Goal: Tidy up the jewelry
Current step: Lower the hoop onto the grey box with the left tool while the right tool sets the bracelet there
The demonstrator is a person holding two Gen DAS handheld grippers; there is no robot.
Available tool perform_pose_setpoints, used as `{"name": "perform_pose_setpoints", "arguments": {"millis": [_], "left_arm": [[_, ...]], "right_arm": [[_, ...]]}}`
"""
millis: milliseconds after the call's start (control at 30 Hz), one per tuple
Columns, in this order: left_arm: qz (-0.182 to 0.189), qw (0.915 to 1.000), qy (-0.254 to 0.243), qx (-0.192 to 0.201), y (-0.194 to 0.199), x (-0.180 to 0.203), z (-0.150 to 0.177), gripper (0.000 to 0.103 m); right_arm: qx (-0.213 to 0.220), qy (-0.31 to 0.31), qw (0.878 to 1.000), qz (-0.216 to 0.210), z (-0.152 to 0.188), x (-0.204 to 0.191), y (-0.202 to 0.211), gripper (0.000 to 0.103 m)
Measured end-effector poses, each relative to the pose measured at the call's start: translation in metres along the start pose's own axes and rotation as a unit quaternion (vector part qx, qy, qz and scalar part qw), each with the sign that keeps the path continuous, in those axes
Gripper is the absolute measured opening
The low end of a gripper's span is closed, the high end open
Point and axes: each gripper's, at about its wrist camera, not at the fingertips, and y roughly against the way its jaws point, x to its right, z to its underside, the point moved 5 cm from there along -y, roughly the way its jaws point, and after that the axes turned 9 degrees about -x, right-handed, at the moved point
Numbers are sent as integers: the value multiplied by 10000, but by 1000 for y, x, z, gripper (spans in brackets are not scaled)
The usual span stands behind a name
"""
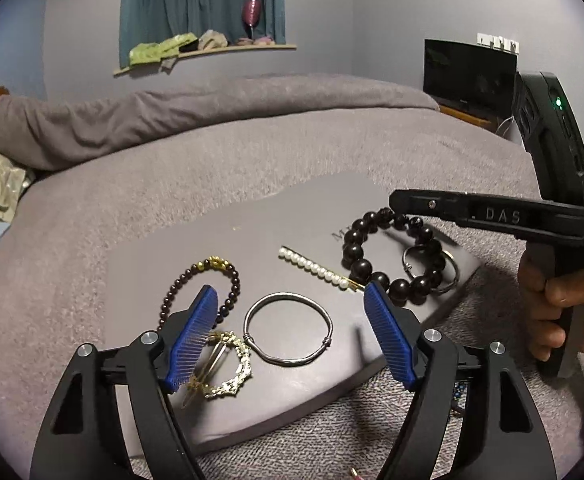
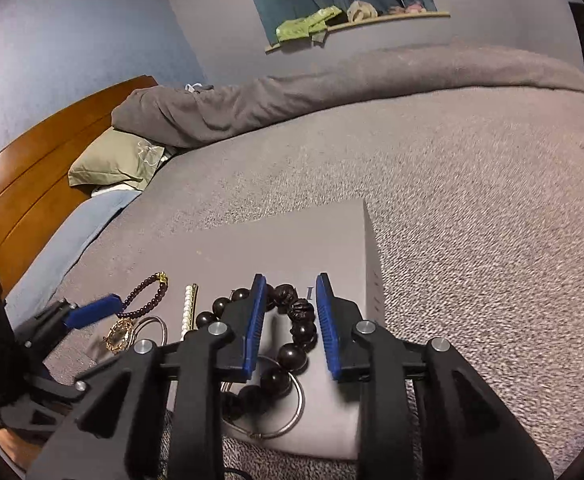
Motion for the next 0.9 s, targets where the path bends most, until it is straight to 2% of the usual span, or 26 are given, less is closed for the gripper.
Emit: {"name": "perform_pose_setpoints", "arguments": {"millis": [167, 300, 433, 533, 667, 900], "left_arm": [[61, 9997, 228, 57, 12, -6, 0, 77], [-59, 9995, 257, 154, 26, -14, 3, 78], [3, 9989, 424, 189, 37, -24, 9, 82], [-60, 9990, 429, 146, 43, -31, 19, 83], [-112, 9990, 421, 58, 52, -38, 36, 83], [-123, 9990, 427, 13, 69, -50, 57, 83]], "right_arm": [[84, 291, 9995, 86, 5, -13, 14, 26], [185, 444, 9988, 48, 10, -24, 27, 26], [148, 637, 9979, 37, 21, -36, 33, 33], [131, 713, 9974, 18, 27, -40, 38, 33], [146, 833, 9964, 40, 35, -46, 45, 39], [83, 892, 9959, 99, 45, -45, 47, 40]]}}
